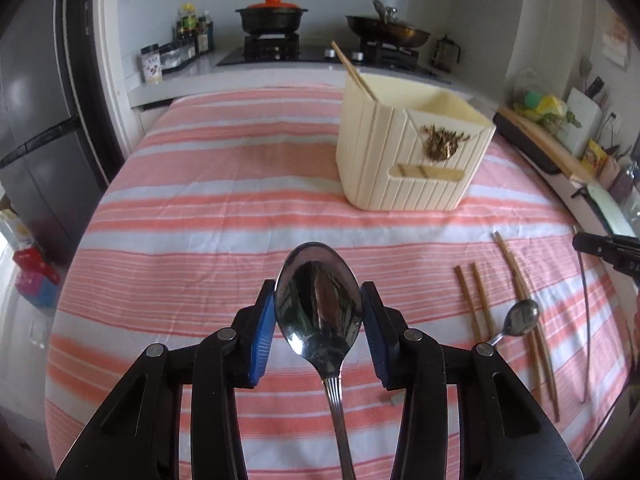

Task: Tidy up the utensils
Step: 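Lift the chopstick toward the holder with the right gripper while the left grasps the large spoon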

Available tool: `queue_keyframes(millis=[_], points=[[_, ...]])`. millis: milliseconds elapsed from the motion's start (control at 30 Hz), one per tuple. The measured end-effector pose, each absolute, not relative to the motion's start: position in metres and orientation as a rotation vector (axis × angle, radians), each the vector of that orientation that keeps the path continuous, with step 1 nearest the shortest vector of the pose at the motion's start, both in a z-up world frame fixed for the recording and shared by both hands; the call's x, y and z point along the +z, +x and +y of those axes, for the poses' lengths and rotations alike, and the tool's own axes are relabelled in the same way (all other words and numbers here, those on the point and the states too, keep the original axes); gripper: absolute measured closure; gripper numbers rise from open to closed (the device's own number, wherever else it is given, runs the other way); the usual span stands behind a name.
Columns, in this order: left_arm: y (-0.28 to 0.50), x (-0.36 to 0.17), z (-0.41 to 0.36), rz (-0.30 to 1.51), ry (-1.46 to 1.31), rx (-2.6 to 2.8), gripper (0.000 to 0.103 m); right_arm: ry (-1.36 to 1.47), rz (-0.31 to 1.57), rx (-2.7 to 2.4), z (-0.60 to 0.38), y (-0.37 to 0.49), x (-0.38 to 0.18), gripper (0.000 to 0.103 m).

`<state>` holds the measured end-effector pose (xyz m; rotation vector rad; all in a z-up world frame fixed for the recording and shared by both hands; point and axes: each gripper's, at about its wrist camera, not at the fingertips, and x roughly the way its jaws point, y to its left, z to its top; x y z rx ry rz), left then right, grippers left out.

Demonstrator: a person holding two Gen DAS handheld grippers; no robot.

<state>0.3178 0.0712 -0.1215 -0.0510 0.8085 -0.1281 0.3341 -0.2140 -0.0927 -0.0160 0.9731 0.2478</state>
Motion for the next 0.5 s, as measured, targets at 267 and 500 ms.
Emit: queue_keyframes(millis=[267,500], points=[[0.258,-0.046,0.089,0.619,-0.079,-0.153,0.062,-0.038,0.684,0.273,-0.213,0.265,0.013,0.097],[0.248,-0.015,0.087,0.58,-0.12,-0.211,0.062,-0.026,0.495,0.251,-0.208,0.237,0.046,0.097]])
